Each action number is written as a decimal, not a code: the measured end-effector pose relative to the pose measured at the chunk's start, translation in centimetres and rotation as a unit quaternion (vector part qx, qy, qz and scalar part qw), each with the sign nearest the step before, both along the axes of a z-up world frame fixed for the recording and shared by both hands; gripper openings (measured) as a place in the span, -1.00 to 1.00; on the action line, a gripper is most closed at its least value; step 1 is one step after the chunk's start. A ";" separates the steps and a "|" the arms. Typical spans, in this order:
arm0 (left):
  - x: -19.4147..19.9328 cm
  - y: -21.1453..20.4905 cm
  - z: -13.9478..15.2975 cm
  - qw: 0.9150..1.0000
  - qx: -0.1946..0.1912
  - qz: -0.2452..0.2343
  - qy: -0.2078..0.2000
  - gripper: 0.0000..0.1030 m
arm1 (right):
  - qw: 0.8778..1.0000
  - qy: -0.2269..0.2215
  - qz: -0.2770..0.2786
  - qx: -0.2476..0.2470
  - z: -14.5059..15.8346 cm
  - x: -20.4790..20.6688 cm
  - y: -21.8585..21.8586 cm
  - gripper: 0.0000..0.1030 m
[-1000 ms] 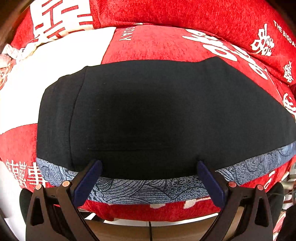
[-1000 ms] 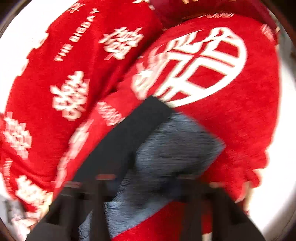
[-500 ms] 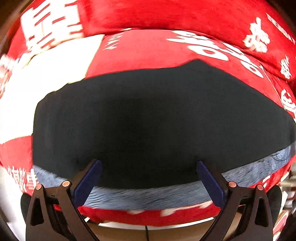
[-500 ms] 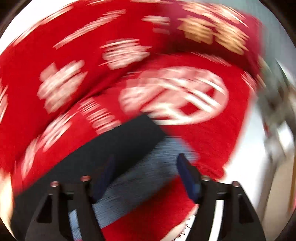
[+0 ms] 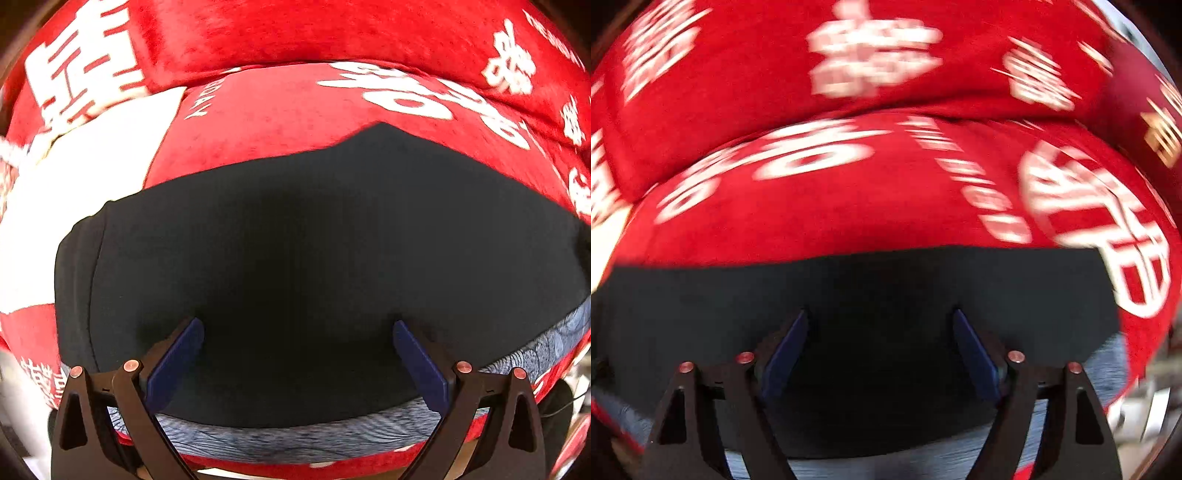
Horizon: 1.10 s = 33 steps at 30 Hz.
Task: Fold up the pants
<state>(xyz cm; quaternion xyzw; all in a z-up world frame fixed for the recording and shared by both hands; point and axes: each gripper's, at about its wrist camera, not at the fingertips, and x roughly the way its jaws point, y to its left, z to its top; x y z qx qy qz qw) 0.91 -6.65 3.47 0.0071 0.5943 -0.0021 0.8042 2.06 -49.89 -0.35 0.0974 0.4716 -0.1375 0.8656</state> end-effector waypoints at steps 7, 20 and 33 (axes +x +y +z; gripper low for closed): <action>-1.9 0.5 1.3 1.000 -0.011 0.003 0.000 0.99 | 0.991 -0.007 -0.133 0.017 1.2 -5.2 -7.4 0.93; -5.3 9.0 1.8 0.995 -0.042 0.084 -0.021 1.00 | 1.000 -0.008 -0.021 0.022 0.3 -11.3 1.4 0.98; -7.3 16.7 0.3 0.984 -0.070 0.163 -0.019 1.00 | 0.993 0.010 0.115 0.013 0.2 -8.1 11.4 1.00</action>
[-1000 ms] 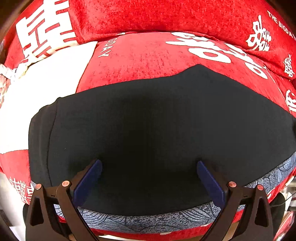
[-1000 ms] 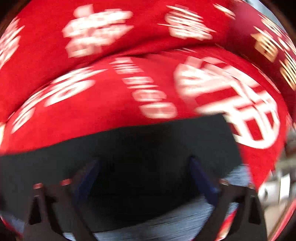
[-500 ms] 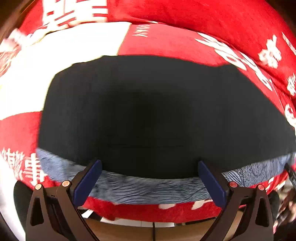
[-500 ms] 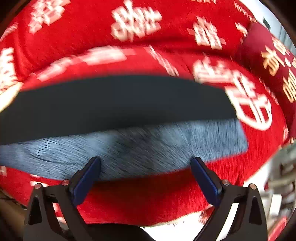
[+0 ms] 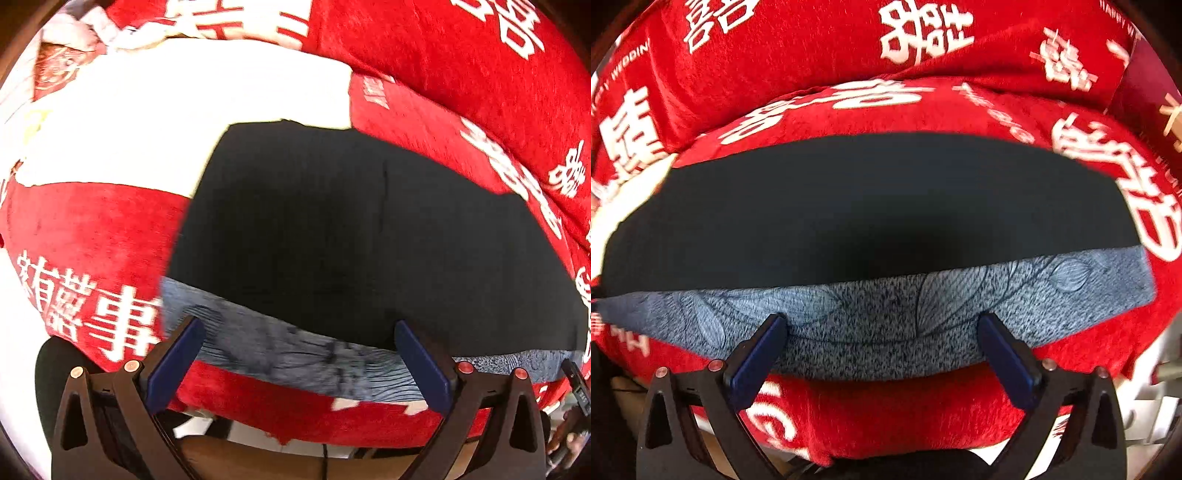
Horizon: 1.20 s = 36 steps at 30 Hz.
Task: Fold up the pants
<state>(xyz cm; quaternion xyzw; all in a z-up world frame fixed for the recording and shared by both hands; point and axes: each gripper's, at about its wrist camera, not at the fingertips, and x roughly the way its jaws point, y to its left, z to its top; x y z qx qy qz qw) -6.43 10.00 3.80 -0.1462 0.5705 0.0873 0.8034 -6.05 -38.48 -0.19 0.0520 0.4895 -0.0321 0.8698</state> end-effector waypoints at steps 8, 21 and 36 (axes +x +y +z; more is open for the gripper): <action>-0.6 1.6 -1.8 0.998 -0.027 0.044 0.034 1.00 | 1.000 0.013 0.018 0.008 -0.5 0.6 3.7 1.00; 6.1 -16.8 3.1 0.987 0.028 -0.159 -0.014 1.00 | 0.999 -0.026 -0.004 -0.023 2.5 2.0 4.2 1.00; 8.7 -26.2 1.4 0.971 0.092 -0.219 0.021 1.00 | 0.996 -0.002 -0.010 -0.093 2.7 3.9 2.0 1.00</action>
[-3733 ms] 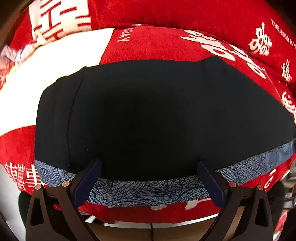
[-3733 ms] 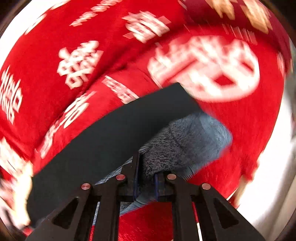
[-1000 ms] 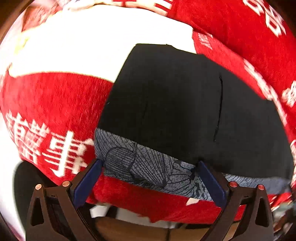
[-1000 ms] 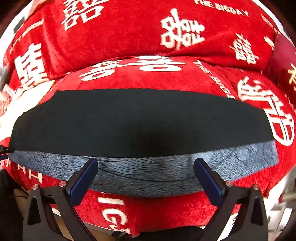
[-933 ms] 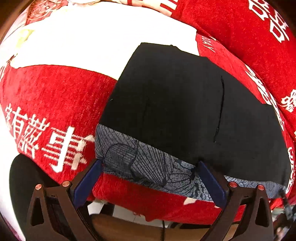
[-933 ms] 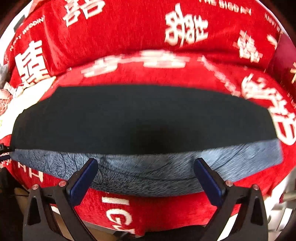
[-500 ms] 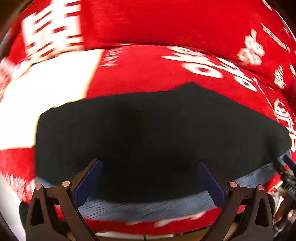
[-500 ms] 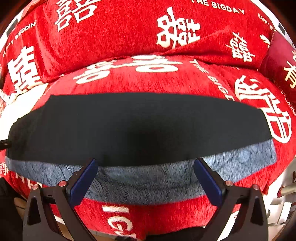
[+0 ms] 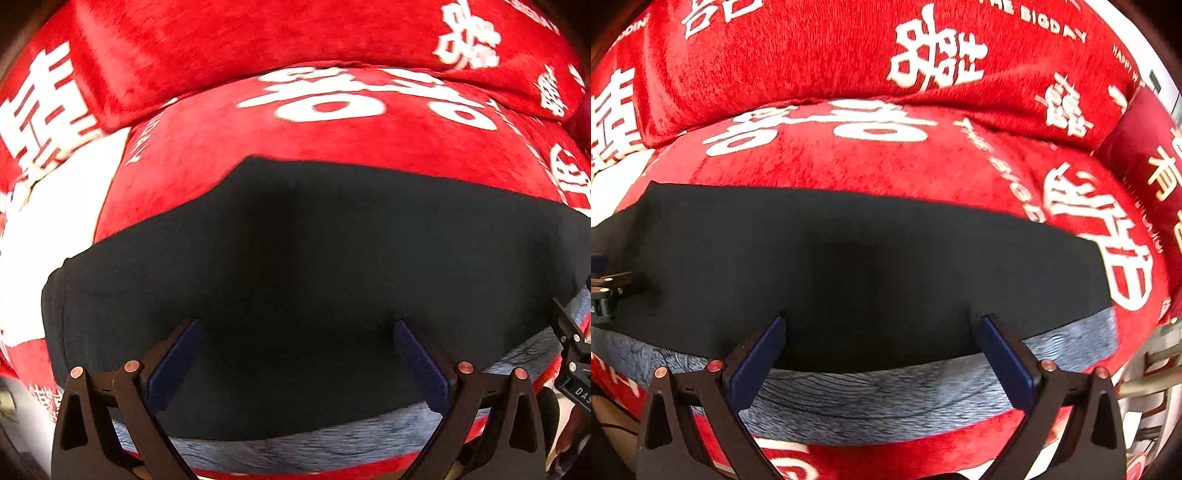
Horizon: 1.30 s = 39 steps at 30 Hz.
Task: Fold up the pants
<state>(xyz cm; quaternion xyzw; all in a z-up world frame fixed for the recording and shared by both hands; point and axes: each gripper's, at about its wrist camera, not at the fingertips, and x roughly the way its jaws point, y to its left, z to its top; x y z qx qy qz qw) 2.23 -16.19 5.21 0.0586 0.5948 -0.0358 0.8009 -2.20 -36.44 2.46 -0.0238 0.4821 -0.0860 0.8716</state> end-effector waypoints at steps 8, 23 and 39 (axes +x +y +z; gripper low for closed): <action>-0.7 -6.9 0.8 0.999 -0.016 -0.034 0.014 1.00 | 0.999 -0.014 -0.025 -0.042 1.1 -1.7 -2.1 1.00; -0.5 -12.4 0.4 0.998 -0.010 -0.042 0.036 1.00 | 0.996 -0.040 -0.079 0.018 0.8 -5.2 -10.5 1.00; -1.2 -18.4 -1.3 0.997 -0.010 -0.059 0.049 1.00 | 0.953 -0.070 -0.143 0.258 -5.5 -10.2 -19.6 0.93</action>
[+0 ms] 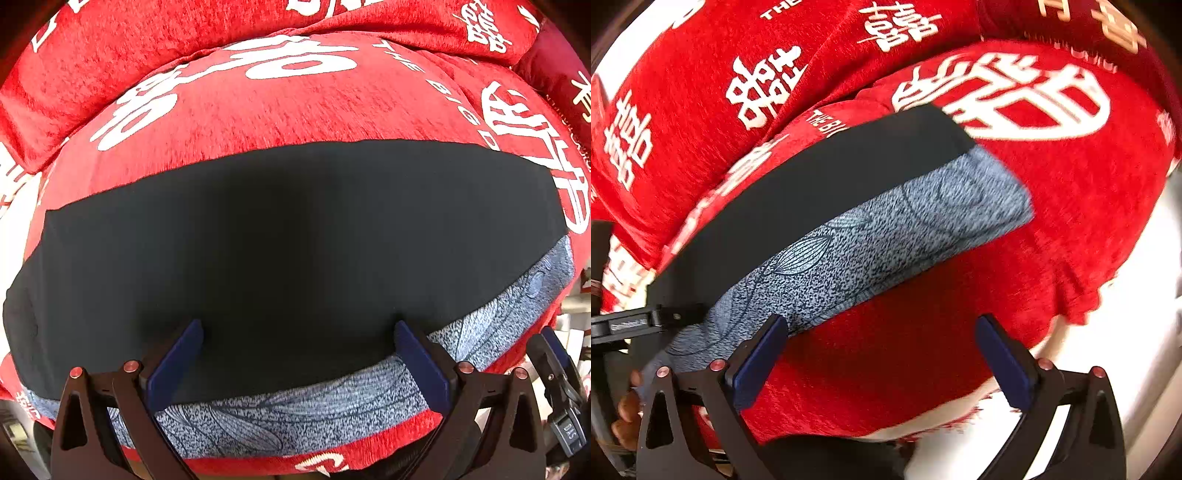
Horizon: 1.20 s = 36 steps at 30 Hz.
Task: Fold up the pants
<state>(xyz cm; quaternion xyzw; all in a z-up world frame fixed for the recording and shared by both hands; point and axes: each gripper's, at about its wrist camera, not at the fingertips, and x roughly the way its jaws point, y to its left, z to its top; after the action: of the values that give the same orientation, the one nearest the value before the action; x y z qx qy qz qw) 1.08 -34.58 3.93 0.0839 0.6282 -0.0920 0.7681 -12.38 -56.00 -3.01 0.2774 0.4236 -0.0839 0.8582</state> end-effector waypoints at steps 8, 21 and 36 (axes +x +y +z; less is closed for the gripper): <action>-0.1 -0.1 -0.1 1.000 -0.001 0.000 -0.008 1.00 | 0.998 -0.065 -0.014 0.006 0.9 3.1 -1.3 0.93; -0.1 -0.2 -0.3 1.000 -0.004 -0.003 -0.018 1.00 | 0.996 -0.064 -0.022 -0.052 1.9 7.2 -2.5 -0.17; 0.1 0.3 -0.6 0.999 -0.007 -0.024 -0.026 1.00 | 0.985 -0.112 0.016 -0.129 8.9 5.7 3.2 -0.66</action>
<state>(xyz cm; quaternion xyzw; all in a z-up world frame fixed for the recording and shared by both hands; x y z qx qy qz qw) 1.22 -34.33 3.32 0.0956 0.6053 -0.1131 0.7821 -6.67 -52.78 5.88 0.1650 0.3151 -0.0926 0.9300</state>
